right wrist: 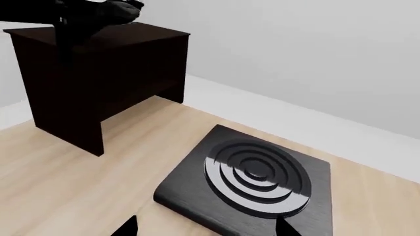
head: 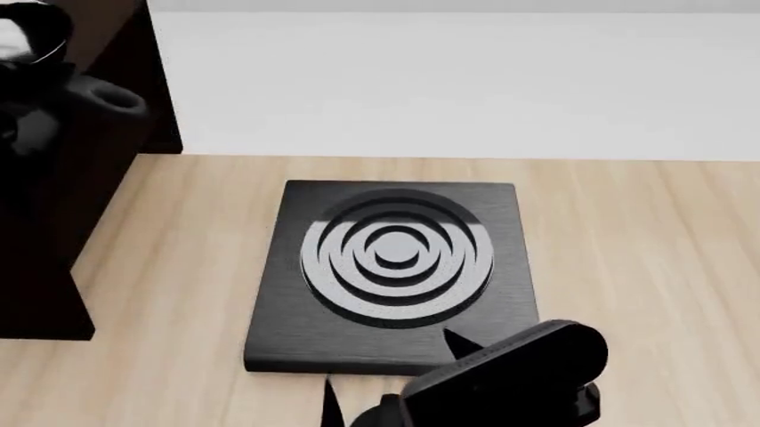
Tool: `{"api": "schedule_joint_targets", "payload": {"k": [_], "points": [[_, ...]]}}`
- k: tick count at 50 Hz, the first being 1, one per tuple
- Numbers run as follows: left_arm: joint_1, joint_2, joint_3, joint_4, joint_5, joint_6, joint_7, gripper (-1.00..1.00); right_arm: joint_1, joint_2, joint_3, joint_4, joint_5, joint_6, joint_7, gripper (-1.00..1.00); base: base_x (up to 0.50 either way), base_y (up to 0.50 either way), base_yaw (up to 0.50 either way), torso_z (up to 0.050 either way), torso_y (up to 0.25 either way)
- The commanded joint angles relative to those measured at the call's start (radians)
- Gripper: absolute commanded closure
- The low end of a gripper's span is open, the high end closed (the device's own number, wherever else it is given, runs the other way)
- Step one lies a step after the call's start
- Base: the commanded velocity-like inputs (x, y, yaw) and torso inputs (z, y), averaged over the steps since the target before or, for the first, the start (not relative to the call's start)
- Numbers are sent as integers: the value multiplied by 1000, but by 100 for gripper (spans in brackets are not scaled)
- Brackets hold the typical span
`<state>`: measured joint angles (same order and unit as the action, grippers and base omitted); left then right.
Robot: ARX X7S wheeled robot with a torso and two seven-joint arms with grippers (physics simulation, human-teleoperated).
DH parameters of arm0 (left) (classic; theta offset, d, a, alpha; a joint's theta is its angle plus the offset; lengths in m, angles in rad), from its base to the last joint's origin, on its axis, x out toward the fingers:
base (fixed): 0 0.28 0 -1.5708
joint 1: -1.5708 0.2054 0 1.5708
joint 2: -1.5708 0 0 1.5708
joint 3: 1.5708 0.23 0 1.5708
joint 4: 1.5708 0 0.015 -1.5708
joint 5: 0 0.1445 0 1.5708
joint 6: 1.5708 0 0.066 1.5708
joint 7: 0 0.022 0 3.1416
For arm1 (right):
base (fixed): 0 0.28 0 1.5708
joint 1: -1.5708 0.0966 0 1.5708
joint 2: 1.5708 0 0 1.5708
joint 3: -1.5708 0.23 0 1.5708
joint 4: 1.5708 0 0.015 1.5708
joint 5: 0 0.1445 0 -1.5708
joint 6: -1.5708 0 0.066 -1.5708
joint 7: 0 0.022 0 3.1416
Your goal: Put the frying pan on the cabinet shelf.
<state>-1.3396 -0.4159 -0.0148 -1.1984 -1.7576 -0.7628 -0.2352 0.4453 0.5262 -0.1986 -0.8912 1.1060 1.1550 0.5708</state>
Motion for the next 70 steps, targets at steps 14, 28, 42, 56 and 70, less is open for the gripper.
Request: {"api": "schedule_joint_targets", "payload": {"k": [14, 28, 42, 56, 70], "points": [[43, -35, 364, -110, -514, 97, 108, 100, -52, 7, -42, 12, -59, -53, -24, -100, 0, 0, 0, 0, 1], [49, -70, 687, -109, -758, 164, 187, -100, -86, 15, -66, 23, -107, -98, -49, -100, 1, 0, 1, 1, 0], [253, -174, 665, 216, -819, 345, 172, -100, -155, 8, -78, 59, -161, -182, -86, -100, 0, 0, 0, 0, 0], [484, -284, 601, 756, -797, 532, 131, -100, -174, 10, -56, 60, -142, -202, -77, -100, 0, 0, 0, 0, 0], [623, -355, 527, 1053, -809, 630, 122, -100, -198, 10, -59, 74, -156, -233, -87, -100, 0, 0, 0, 0, 0]]}}
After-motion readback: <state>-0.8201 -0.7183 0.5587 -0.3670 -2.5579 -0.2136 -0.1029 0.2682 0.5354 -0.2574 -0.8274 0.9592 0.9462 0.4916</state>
